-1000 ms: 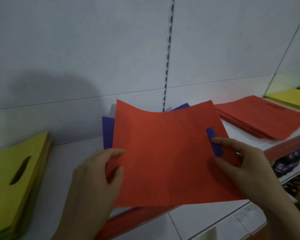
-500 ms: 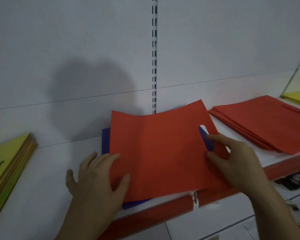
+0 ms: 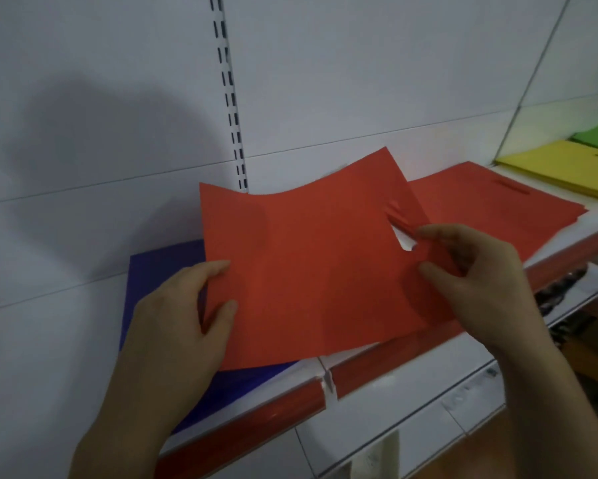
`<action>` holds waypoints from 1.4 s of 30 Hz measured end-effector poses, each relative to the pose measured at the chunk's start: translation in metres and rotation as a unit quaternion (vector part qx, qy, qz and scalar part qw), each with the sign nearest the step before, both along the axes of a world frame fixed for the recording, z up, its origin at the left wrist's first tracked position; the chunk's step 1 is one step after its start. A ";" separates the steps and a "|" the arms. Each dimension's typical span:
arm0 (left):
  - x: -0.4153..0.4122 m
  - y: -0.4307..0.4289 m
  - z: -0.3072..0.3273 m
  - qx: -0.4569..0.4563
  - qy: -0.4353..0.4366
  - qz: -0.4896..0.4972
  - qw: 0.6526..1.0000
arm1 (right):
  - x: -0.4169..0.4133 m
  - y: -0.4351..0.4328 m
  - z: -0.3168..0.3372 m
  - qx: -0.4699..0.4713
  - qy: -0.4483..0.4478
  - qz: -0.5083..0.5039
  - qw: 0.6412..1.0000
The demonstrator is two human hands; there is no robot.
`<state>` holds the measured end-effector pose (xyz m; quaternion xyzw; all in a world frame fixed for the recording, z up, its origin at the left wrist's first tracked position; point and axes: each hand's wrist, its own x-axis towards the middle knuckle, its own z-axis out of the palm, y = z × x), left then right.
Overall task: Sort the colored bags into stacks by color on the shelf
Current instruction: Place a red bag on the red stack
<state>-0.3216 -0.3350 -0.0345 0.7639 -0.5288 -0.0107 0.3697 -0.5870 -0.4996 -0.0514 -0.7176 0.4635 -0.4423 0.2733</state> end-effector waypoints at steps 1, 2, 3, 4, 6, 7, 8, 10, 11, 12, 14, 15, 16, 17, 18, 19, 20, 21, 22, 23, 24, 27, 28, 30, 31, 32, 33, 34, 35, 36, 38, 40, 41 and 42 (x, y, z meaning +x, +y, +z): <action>-0.005 -0.006 0.001 0.000 -0.003 -0.003 1.000 | -0.008 -0.006 0.000 -0.002 -0.026 -0.017 1.000; -0.011 -0.013 0.001 -0.002 -0.007 -0.003 1.000 | -0.015 -0.012 0.001 -0.004 -0.045 -0.029 0.999; -0.018 -0.020 0.003 -0.003 -0.007 -0.002 1.000 | -0.023 -0.018 0.002 -0.005 -0.060 -0.036 0.998; -0.026 -0.027 0.004 -0.006 -0.007 -0.002 1.000 | -0.031 -0.025 0.003 -0.005 -0.072 -0.040 0.997; -0.044 -0.045 0.006 -0.012 -0.005 -0.001 1.000 | -0.048 -0.041 0.002 -0.007 -0.087 -0.045 0.995; -0.054 -0.055 0.005 -0.013 -0.005 0.001 1.000 | -0.058 -0.051 0.001 -0.006 -0.088 -0.045 0.995; -0.065 -0.066 0.004 -0.014 -0.005 0.003 1.000 | -0.068 -0.062 0.001 -0.007 -0.085 -0.044 0.995; -0.090 -0.090 0.000 -0.014 0.000 0.007 1.000 | -0.091 -0.088 0.001 -0.011 -0.083 -0.044 0.996; -0.104 -0.103 -0.002 -0.013 0.004 0.009 1.000 | -0.104 -0.103 0.002 -0.012 -0.082 -0.044 0.996; -0.118 -0.117 -0.005 -0.013 0.006 0.012 1.000 | -0.118 -0.119 0.003 -0.009 -0.079 -0.047 0.996; -0.147 -0.145 -0.009 -0.009 0.010 0.020 1.000 | -0.148 -0.153 0.001 -0.002 -0.079 -0.053 0.995; -0.161 -0.159 -0.010 -0.007 0.010 0.025 1.000 | -0.162 -0.171 0.000 -0.002 -0.077 -0.056 0.995; -0.175 -0.173 -0.010 -0.004 0.010 0.030 0.999 | -0.175 -0.188 -0.001 -0.003 -0.069 -0.058 0.996; -0.187 -0.187 -0.011 -0.001 0.009 0.035 0.999 | -0.187 -0.204 -0.002 -0.006 -0.057 -0.062 0.996; -0.199 -0.198 -0.012 0.004 0.009 0.040 0.999 | -0.196 -0.218 -0.002 -0.009 -0.043 -0.068 0.997; -0.210 -0.208 -0.013 0.009 0.011 0.044 0.999 | -0.204 -0.231 -0.002 -0.013 -0.032 -0.071 0.997; -0.220 -0.217 -0.014 0.013 0.013 0.049 0.999 | -0.210 -0.242 -0.001 -0.014 -0.024 -0.069 0.997; -0.229 -0.224 -0.016 0.016 0.016 0.055 0.998 | -0.215 -0.253 -0.001 -0.014 -0.016 -0.063 0.998; -0.236 -0.231 -0.018 0.020 0.018 0.062 0.998 | -0.219 -0.263 -0.002 -0.015 -0.005 -0.054 0.998; -0.242 -0.238 -0.019 0.025 0.018 0.069 0.997 | -0.222 -0.272 -0.004 -0.016 0.010 -0.047 0.999; -0.248 -0.244 -0.020 0.033 0.017 0.075 0.996 | -0.224 -0.280 -0.006 -0.015 0.023 -0.041 0.999; -0.261 -0.258 -0.023 0.054 0.002 0.098 0.994 | -0.227 -0.299 -0.012 -0.006 0.046 -0.032 0.998; -0.263 -0.262 -0.025 0.061 -0.004 0.104 0.993 | -0.228 -0.304 -0.014 -0.005 0.055 -0.031 0.998; -0.266 -0.268 -0.029 0.071 -0.016 0.103 0.992 | -0.229 -0.310 -0.016 -0.015 0.082 -0.024 0.996; -0.266 -0.269 -0.030 0.076 -0.019 0.099 0.992 | -0.229 -0.311 -0.016 -0.019 0.099 -0.020 0.995; -0.266 -0.271 -0.031 0.082 -0.017 0.097 0.992 | -0.229 -0.312 -0.016 -0.022 0.116 -0.014 0.993; -0.265 -0.271 -0.032 0.087 -0.012 0.099 0.991 | -0.229 -0.312 -0.015 -0.025 0.135 -0.011 0.991; -0.264 -0.272 -0.033 0.089 -0.010 0.102 0.991 | -0.229 -0.311 -0.014 -0.032 0.151 -0.010 0.988; -0.262 -0.272 -0.034 0.090 -0.012 0.109 0.990 | -0.229 -0.309 -0.014 -0.045 0.167 -0.013 0.985; -0.261 -0.273 -0.034 0.088 -0.019 0.118 0.989 | -0.230 -0.308 -0.012 -0.061 0.180 -0.017 0.982; -0.258 -0.272 -0.032 0.081 -0.028 0.129 0.988 | -0.232 -0.302 -0.007 -0.088 0.184 -0.019 0.979; -0.254 -0.268 -0.031 0.076 -0.035 0.130 0.988 | -0.229 -0.294 -0.002 -0.103 0.176 0.004 0.979; -0.252 -0.263 -0.030 0.077 -0.046 0.128 0.988 | -0.224 -0.288 0.001 -0.102 0.178 0.017 0.979; -0.249 -0.258 -0.030 0.081 -0.059 0.123 0.987 | -0.217 -0.281 0.003 -0.099 0.181 0.031 0.978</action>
